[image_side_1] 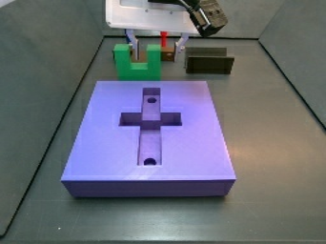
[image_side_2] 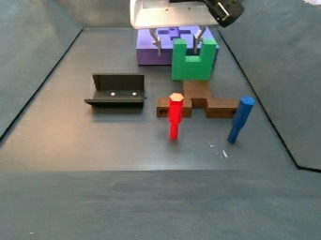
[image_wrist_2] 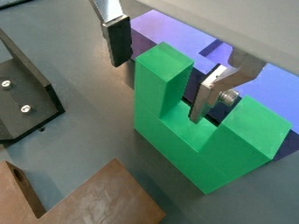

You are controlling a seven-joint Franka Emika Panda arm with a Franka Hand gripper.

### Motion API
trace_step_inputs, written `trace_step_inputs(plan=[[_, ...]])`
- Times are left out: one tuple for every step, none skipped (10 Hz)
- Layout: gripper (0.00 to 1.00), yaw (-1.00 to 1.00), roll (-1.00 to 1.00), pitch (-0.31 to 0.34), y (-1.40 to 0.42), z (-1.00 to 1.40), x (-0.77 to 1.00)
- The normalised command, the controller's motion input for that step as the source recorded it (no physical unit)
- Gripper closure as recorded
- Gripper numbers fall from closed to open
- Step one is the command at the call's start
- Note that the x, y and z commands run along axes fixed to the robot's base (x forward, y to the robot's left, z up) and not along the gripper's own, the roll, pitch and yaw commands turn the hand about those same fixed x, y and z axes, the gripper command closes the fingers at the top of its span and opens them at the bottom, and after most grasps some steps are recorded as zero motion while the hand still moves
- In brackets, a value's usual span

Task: Pick up the green object. Move up. Move to above the board. Insert the green object.
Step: Pick up the green object.

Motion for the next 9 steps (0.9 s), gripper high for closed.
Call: trace_step_inputs(plan=[[1.0,0.0,0.0,0.0,0.0,0.0,0.0],[1.0,0.0,0.0,0.0,0.0,0.0,0.0],[1.0,0.0,0.0,0.0,0.0,0.0,0.0],[1.0,0.0,0.0,0.0,0.0,0.0,0.0],[1.0,0.0,0.0,0.0,0.0,0.0,0.0],[1.0,0.0,0.0,0.0,0.0,0.0,0.0],[1.0,0.0,0.0,0.0,0.0,0.0,0.0],[1.0,0.0,0.0,0.0,0.0,0.0,0.0],[1.0,0.0,0.0,0.0,0.0,0.0,0.0]])
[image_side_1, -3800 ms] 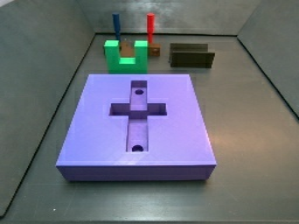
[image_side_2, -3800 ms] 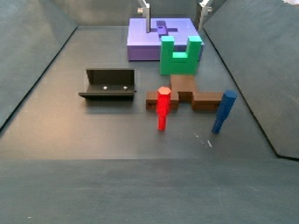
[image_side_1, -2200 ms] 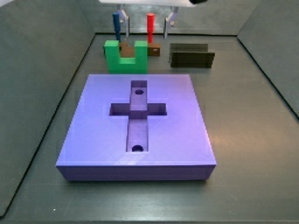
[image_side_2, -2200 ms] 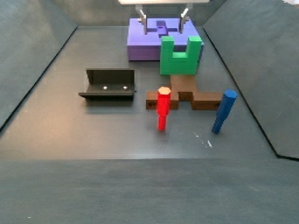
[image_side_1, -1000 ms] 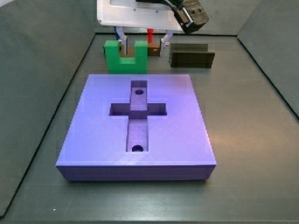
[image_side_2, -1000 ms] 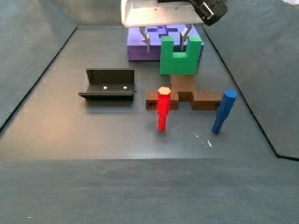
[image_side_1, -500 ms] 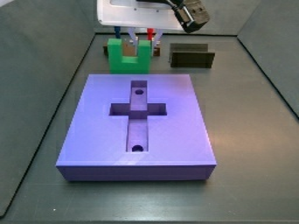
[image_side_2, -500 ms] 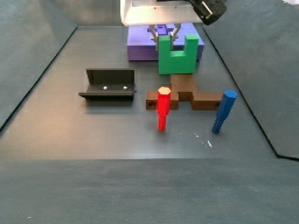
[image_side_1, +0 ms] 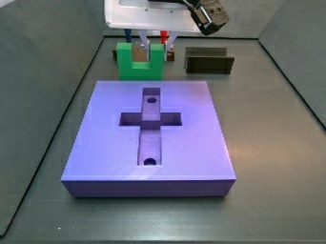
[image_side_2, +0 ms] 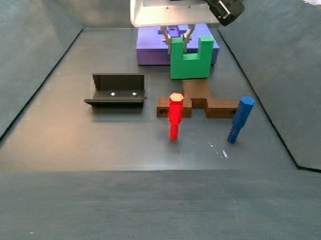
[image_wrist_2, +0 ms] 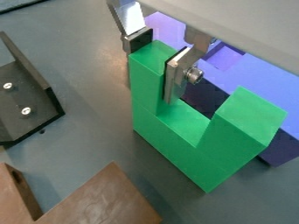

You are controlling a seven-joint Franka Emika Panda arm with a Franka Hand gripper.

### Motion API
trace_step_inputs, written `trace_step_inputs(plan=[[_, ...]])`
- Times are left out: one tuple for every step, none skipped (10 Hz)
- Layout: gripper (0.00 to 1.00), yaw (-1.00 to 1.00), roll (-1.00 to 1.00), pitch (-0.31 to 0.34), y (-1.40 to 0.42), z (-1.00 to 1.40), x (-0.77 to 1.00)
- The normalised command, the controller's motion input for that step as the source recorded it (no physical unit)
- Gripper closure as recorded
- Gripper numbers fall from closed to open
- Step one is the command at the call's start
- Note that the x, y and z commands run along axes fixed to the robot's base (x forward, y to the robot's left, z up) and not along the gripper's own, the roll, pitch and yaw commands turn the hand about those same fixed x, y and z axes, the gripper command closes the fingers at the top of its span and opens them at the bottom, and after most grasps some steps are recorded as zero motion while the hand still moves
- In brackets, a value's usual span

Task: Pick up the green object. Move up. Move to above the board. Insert the green object.
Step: Pick up the green object.

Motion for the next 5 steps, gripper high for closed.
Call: trace_step_inputs(plan=[[1.0,0.0,0.0,0.0,0.0,0.0,0.0],[1.0,0.0,0.0,0.0,0.0,0.0,0.0],[1.0,0.0,0.0,0.0,0.0,0.0,0.0],[1.0,0.0,0.0,0.0,0.0,0.0,0.0],[1.0,0.0,0.0,0.0,0.0,0.0,0.0]])
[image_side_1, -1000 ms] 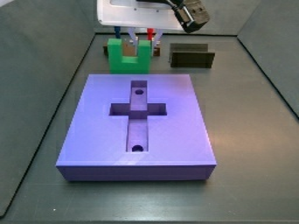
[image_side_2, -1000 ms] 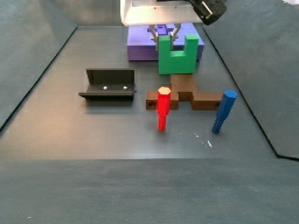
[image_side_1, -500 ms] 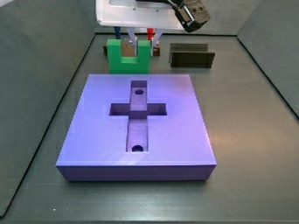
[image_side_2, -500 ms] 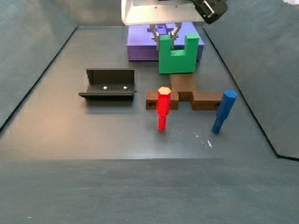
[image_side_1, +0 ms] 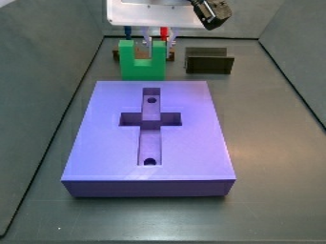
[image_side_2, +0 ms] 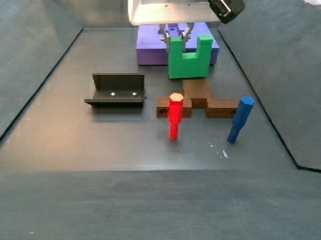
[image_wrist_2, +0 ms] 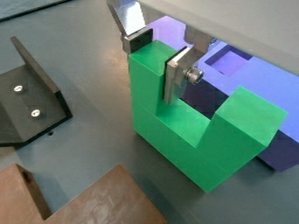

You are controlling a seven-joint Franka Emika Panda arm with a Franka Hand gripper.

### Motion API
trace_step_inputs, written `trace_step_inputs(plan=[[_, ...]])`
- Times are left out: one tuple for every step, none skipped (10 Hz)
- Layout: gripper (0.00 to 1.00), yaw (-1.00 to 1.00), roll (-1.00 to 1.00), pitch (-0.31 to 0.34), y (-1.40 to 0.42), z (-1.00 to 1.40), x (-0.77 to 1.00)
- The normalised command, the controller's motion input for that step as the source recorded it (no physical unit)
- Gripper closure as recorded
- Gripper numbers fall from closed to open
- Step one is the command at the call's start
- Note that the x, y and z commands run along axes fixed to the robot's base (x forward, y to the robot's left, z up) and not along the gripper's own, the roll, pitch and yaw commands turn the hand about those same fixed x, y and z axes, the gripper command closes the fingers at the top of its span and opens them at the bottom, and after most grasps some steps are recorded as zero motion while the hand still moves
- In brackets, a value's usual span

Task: Pick up the green object. Move up. Move to above the board. Insert the green object.
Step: Pick up the green object, then move up, then move to above the board.

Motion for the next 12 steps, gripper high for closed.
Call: trace_step_inputs(plan=[[1.0,0.0,0.0,0.0,0.0,0.0,0.0],[1.0,0.0,0.0,0.0,0.0,0.0,0.0],[1.0,0.0,0.0,0.0,0.0,0.83,0.0],[1.0,0.03,0.0,-0.029,0.0,0.88,0.06],[1.0,0.04,-0.01,0.012,0.0,0.6,0.01],[1.0,0.03,-0.02,0.004,-0.01,0.28,0.03],[1.0,0.0,0.0,0.0,0.0,1.4,0.0],[1.0,-0.01,0.0,0.028,0.0,1.4,-0.03],[1.0,0.0,-0.02,0.01,0.0,1.4,-0.06],[1.0,-0.01,-0.03,-0.002,0.0,1.4,-0.03],[1.0,-0.01,-0.03,0.074,0.0,0.88,0.04],[1.0,0.0,-0.03,0.086,0.01,0.5,0.04]])
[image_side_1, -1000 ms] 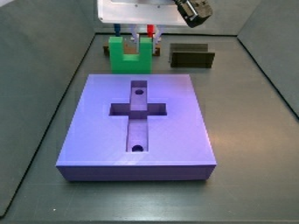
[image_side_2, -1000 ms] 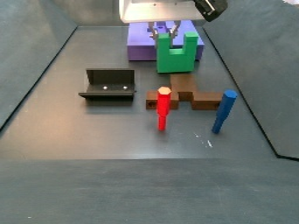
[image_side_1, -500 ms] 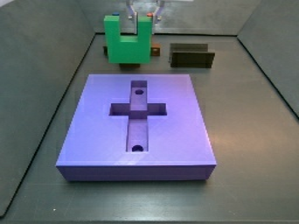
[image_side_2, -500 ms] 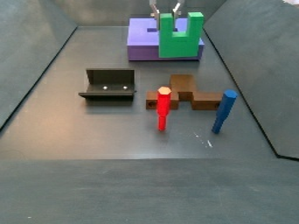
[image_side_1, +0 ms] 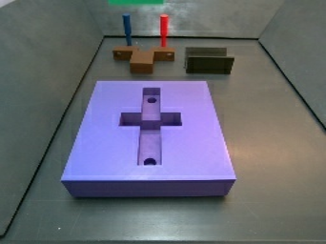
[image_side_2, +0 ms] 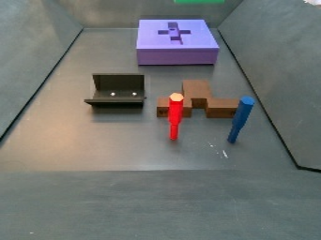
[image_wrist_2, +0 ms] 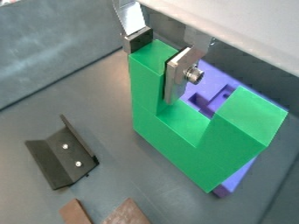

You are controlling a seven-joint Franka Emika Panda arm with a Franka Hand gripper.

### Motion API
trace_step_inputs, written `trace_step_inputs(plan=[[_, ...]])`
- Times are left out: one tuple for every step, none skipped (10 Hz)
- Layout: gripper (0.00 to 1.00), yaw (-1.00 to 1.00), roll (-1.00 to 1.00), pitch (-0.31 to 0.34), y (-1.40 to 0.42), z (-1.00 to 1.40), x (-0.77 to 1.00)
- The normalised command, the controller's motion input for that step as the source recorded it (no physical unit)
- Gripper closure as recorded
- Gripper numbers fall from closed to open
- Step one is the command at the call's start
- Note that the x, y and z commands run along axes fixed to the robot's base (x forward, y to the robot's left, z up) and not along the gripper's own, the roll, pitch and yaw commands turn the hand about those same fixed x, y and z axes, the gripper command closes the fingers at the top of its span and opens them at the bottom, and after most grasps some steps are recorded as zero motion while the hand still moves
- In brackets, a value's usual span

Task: Pick up the green object. Move up. Move to above the board. Insert the green object.
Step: Move to above the board.

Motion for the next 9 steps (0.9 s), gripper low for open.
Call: trace_step_inputs(plan=[[1.0,0.0,-0.04,0.067,0.01,0.24,0.05],[1.0,0.0,-0.04,0.06,0.01,0.18,0.05],[1.0,-0.29,0.15,0.16,-1.4,0.36,0.04],[1.0,-0.26,0.17,0.152,-1.4,0.33,0.03],[1.0,-0.14,0.18,0.14,-1.4,0.34,0.04],[1.0,-0.06,0.09,0.14,-1.4,0.33,0.11],[1.0,-0.03,0.07,0.149,-0.94,0.22,0.11],[1.0,-0.01,0.06,0.152,-0.45,0.12,0.1],[1.0,-0.01,0.04,0.139,-0.3,0.08,0.1]])
